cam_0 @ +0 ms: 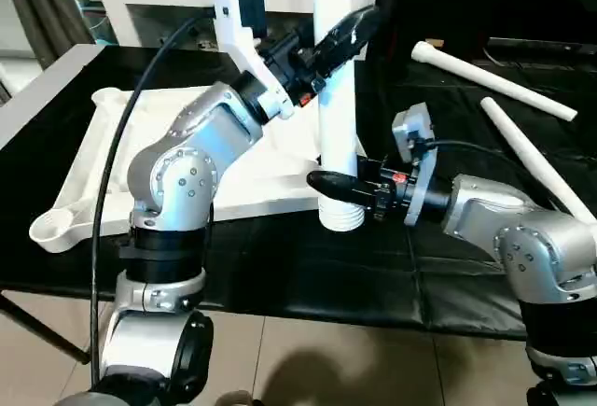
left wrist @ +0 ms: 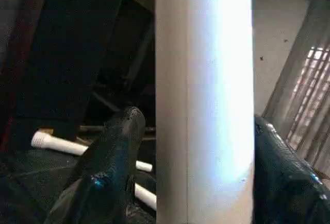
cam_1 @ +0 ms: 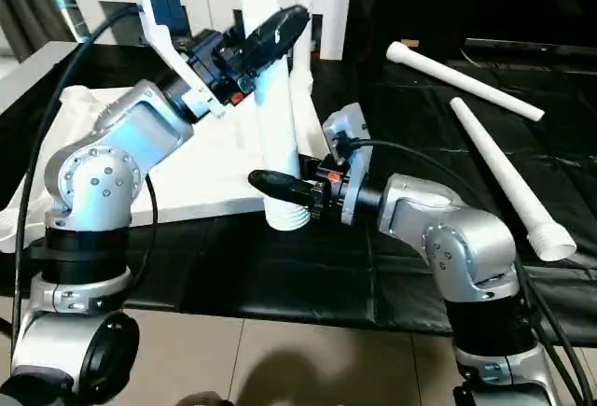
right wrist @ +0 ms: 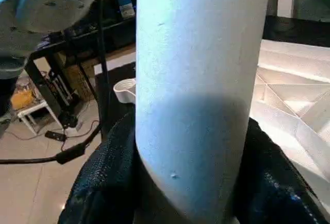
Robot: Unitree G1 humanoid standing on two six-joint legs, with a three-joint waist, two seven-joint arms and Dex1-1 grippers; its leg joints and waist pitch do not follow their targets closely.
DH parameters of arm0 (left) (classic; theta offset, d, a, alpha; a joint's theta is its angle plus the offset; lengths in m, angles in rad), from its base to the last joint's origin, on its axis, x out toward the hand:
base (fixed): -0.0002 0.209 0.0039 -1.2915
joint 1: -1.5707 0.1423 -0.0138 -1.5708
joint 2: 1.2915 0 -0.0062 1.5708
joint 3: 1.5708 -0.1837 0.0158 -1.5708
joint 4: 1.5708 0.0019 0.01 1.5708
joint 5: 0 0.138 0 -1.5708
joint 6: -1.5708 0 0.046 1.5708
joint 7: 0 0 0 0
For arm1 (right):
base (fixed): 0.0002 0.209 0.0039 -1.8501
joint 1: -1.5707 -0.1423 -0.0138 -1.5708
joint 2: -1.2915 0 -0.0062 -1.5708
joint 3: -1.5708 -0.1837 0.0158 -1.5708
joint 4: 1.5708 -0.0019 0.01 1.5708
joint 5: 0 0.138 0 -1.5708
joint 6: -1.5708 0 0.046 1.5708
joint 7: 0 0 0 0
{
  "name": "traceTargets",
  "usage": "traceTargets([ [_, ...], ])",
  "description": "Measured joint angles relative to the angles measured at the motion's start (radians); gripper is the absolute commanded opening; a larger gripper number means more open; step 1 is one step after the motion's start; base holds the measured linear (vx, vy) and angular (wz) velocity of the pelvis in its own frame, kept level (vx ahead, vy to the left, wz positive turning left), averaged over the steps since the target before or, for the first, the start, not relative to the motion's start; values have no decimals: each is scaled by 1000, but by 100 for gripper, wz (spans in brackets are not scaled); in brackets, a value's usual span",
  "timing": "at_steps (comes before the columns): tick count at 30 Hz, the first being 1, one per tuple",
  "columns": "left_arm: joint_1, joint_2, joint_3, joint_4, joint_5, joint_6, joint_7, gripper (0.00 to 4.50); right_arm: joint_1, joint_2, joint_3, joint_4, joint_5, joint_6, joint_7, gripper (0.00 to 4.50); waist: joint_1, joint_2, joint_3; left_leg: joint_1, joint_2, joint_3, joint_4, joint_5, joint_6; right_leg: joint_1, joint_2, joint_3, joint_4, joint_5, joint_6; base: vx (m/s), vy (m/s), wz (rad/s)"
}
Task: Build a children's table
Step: Insert table leg to table base
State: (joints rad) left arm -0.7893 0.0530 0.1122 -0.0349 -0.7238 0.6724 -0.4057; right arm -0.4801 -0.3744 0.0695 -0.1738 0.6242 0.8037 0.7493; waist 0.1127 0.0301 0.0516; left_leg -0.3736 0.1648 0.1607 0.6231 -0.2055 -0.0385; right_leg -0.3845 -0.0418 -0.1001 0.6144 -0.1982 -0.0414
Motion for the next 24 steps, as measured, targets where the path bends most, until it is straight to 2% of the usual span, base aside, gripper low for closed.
traceTargets([
  [8, 0, -19, 8, -8, -23, 23, 37, 194, 0, 7, 0, 1, -22, -15, -14, 195, -1, 0, 0, 0, 0, 0, 0, 0, 0, 0, 0, 0, 0, 0, 0, 0, 0, 0],
  [14, -19, 14, 3, 3, -24, 29, 7, 180, -8, 16, 4, 10, -34, -33, -20, 195, -1, 0, 0, 0, 0, 0, 0, 0, 0, 0, 0, 0, 0, 0, 0, 0, 0, 0],
  [15, -28, 22, -2, 11, -22, 30, -1, 180, -12, 19, 4, 17, -33, -33, -20, 251, -1, 0, 0, 0, 0, 0, 0, 0, 0, 0, 0, 0, 0, 0, 0, 0, 0, 0],
  [16, -38, 30, -5, 17, -17, 29, -9, 179, -22, 23, 4, 27, -31, -32, -20, 265, -1, 0, 0, 0, 0, 0, 0, 0, 0, 0, 0, 0, 0, 0, 0, 0, 0, 0],
  [18, -56, 51, -19, 24, -2, 29, -30, 179, -38, 26, 1, 30, -28, -31, -18, 267, -2, 0, 0, 0, 0, 0, 0, 0, 0, 0, 0, 0, 0, 0, 0, 0, 0, 0],
  [21, -79, 89, -44, 53, 22, 27, -78, 178, -58, 9, 1, 31, -28, -30, 7, 305, -1, 0, 0, 0, 0, 0, 0, 0, 0, 0, 0, 0, 0, 0, 0, 0, 0, 0],
  [24, -93, 125, -60, 56, 31, 28, -134, 178, -69, -13, -1, 42, -7, -19, 45, 305, 0, 0, 0, 0, 0, 0, 0, 0, 0, 0, 0, 0, 0, 0, 0, 0, 0, 0],
])
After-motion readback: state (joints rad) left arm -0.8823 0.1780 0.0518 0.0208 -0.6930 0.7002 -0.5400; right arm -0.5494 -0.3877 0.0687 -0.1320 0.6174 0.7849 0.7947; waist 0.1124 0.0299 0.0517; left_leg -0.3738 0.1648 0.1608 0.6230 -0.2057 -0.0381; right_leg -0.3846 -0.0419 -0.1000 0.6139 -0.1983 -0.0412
